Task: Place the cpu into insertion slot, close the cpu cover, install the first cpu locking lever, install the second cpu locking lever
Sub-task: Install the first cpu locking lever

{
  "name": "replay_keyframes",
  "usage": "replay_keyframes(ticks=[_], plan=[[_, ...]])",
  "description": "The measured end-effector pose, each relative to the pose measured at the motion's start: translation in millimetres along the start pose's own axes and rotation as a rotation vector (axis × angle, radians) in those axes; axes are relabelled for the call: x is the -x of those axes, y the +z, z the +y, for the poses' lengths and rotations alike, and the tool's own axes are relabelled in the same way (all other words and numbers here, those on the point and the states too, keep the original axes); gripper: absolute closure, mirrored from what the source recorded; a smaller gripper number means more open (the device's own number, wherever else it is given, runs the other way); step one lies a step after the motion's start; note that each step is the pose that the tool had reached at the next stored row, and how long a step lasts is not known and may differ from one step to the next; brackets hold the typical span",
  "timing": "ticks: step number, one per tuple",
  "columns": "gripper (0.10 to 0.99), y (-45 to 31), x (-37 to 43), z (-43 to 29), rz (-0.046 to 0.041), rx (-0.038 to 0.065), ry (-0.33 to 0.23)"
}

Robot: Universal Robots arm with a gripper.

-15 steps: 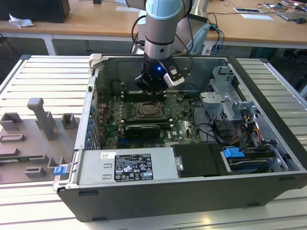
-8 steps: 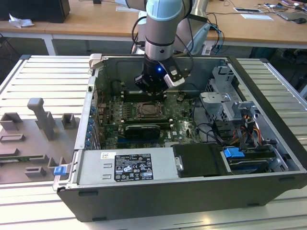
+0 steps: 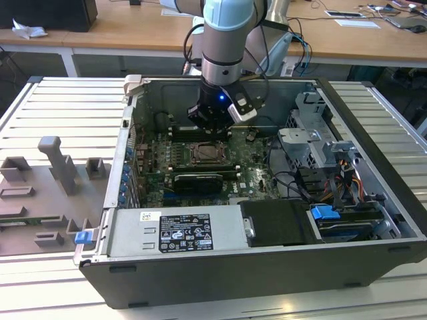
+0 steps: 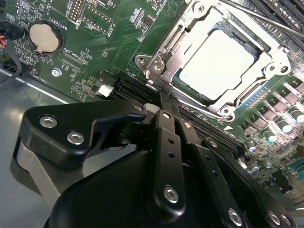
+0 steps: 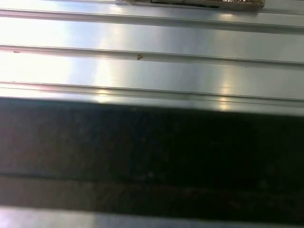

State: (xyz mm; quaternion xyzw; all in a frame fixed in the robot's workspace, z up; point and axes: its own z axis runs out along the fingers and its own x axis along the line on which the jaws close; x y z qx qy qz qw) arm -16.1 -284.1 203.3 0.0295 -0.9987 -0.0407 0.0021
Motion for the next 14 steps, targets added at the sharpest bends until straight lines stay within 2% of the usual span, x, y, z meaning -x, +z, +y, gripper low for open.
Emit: replay_keyframes(ticks=[14], plan=[[0.980, -1.8, 0.0, -0.2, 0.0002, -0.001, 0.000]])
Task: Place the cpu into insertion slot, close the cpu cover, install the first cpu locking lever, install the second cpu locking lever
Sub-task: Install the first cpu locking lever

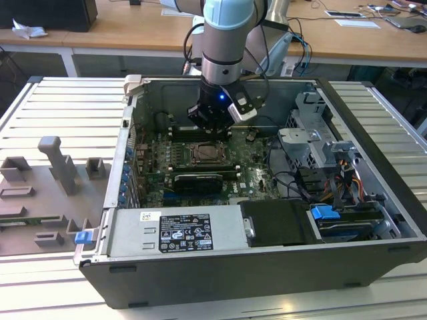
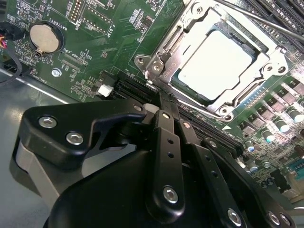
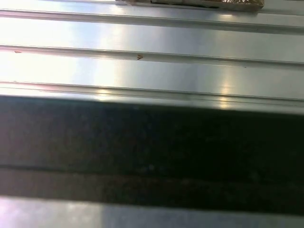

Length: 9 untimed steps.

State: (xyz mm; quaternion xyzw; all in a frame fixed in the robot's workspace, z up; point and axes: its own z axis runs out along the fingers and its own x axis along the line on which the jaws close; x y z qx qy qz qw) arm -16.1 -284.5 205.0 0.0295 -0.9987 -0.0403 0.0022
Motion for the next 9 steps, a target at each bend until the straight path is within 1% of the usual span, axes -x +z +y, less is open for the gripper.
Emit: replay_keyframes(ticks=[9], plan=[[0.980, 1.2, 0.0, -0.2, 0.0007, -0.011, 0.000]])
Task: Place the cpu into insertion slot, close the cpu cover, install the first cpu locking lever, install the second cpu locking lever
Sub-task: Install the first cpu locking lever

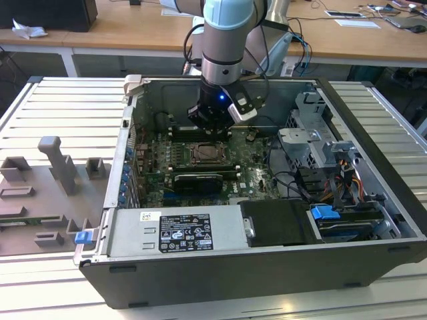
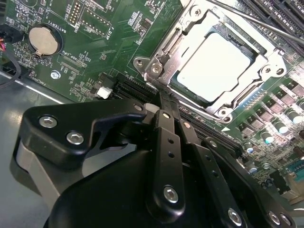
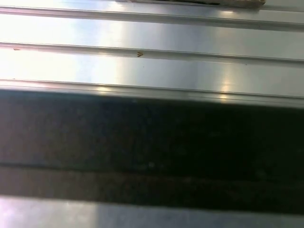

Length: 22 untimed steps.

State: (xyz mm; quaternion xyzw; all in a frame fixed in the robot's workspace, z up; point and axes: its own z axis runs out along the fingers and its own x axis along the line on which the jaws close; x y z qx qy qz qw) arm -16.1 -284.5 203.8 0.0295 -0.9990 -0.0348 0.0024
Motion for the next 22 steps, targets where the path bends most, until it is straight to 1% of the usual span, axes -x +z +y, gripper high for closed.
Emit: replay_keyframes(ticks=[7, 9, 11, 12, 14, 22], plan=[[0.980, 2.4, 0.0, -0.2, 0.0002, -0.002, 0.000], [0.980, 2.4, 0.0, -0.2, 0.0000, 0.000, 0.000], [0.980, 0.4, 0.1, 0.0, -0.0004, 0.000, 0.000], [0.980, -3.4, 0.0, 0.3, -0.0001, 0.000, 0.000], [0.980, -8.2, 0.0, 0.6, 0.0000, 0.000, 0.000], [0.980, -8.8, -0.2, -3.4, -0.0001, 0.000, 0.000]])
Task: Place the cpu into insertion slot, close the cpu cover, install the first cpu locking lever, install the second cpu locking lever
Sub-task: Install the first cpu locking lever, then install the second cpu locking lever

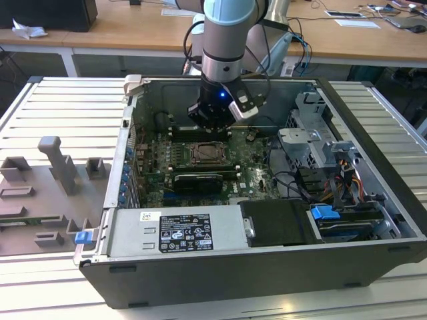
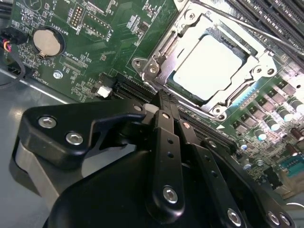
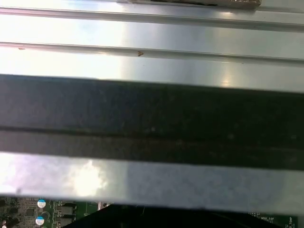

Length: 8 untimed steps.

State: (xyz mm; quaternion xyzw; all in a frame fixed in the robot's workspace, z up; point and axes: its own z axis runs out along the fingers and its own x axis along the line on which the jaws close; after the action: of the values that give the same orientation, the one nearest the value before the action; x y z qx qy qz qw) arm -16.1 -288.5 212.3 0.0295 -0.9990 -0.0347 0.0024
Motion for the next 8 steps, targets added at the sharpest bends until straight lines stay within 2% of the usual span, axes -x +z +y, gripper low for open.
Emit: replay_keyframes(ticks=[8], plan=[[0.980, -0.2, -0.2, -3.1, 0.0000, 0.000, 0.000]])
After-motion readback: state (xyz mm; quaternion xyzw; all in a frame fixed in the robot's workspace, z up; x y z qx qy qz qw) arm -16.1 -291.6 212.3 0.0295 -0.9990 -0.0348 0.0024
